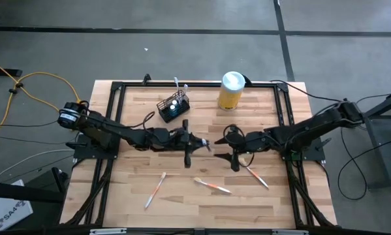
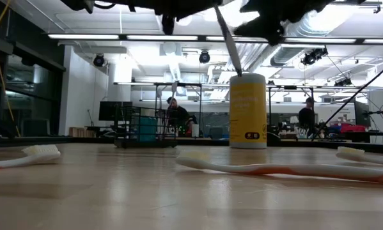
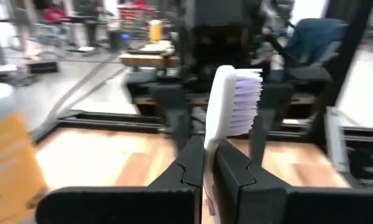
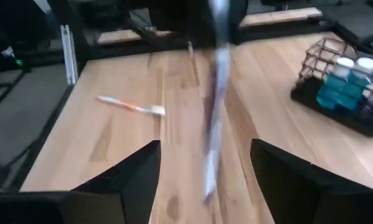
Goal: Pick & Place toothbrushing station
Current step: Put the purple toothbrush into the right section of the wire organizer
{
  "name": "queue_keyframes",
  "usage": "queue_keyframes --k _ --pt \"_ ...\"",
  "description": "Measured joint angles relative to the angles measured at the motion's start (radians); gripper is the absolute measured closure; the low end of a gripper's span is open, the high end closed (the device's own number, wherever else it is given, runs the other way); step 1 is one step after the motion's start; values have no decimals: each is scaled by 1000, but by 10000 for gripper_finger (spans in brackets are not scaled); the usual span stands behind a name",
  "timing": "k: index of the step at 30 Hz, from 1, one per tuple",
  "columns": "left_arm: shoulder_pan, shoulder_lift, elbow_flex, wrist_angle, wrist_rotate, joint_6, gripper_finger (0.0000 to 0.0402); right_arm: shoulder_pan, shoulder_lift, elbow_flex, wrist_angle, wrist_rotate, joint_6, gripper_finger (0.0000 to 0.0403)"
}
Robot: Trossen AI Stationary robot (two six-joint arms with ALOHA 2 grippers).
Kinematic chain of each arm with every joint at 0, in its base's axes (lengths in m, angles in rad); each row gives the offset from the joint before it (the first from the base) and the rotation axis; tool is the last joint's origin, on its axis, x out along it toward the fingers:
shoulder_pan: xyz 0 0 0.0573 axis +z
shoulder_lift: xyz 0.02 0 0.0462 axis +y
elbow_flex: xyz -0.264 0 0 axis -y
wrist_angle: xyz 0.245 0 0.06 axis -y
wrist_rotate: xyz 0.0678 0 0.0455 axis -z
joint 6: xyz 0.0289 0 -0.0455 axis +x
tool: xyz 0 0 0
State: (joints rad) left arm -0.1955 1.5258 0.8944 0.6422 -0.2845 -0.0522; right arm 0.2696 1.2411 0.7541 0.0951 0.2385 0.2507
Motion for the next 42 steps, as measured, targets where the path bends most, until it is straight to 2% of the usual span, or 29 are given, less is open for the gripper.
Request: queue_keyframes --k 5,12,15,20,25,28,42 --pt "71 -35 0 -77 -81 -19 396 29 -51 0 -56 19 21 164" --pt "189 -123 -1 -206 -242 -44 396 82 -45 -1 -67 33 19 165" --pt "247 -163 0 -275 -277 -69 396 97 -44 -2 -68 37 19 165" --pt "365 -191 0 -352 -267 -142 396 119 -42 -2 -77 71 16 165" --pt "469 -191 0 -365 -155 -195 396 133 -42 -2 -91 77 18 165" --pt "515 -191 0 -382 -139 -204 396 141 -42 -2 -90 77 18 165" --pt "621 -191 0 -451 -129 -228 396 150 -42 -2 -108 78 18 165"
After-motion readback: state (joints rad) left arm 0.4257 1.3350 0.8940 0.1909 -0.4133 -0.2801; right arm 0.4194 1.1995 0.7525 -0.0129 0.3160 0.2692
